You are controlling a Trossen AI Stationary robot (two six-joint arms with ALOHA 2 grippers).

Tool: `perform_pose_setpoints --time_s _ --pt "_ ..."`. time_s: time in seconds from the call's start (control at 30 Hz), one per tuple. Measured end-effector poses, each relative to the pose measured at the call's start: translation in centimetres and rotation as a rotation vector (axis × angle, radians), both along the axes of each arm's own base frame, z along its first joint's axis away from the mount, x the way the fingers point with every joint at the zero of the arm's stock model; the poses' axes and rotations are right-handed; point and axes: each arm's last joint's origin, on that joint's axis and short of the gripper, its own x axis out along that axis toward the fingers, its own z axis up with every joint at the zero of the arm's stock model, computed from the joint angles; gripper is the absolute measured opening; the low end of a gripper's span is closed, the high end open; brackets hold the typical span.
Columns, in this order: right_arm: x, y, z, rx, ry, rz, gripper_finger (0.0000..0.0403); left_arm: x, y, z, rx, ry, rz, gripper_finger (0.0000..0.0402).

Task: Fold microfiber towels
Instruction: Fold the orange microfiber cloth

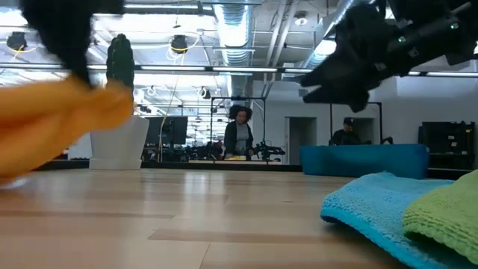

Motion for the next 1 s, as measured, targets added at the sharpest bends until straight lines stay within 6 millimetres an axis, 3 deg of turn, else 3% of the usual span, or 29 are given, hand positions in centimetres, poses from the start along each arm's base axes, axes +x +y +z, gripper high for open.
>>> perform_pose_setpoints --time_s 0.2,0.43,0.63,0.87,1.0 --pt "1.7 1.1 0.1 -0.062 -0.141 0.159 0.0253 1.9 -0.9 7.0 0.044 -0.191 -0.173 0.0001" --pt "5.1 2.5 0.2 -0.234 -0.155 0.24 0.0253 2.7 -1.6 12.2 0.021 -0.356 -0.341 0.0" --pt "7.5 3.4 0.8 -0.267 -0.181 0.3 0.0253 2.8 -1.6 13.3 0.042 -0.403 -0.342 0.0" --pt "7.4 4.9 1.2 -0.286 -0.208 0.338 0.0253 2.8 -1.3 13.3 0.119 -0.422 -0.285 0.0" --pt "7.5 5.3 1.3 -0.325 -0.23 0.266 0.0253 2.9 -1.3 13.4 0.135 -0.427 -0.291 0.0"
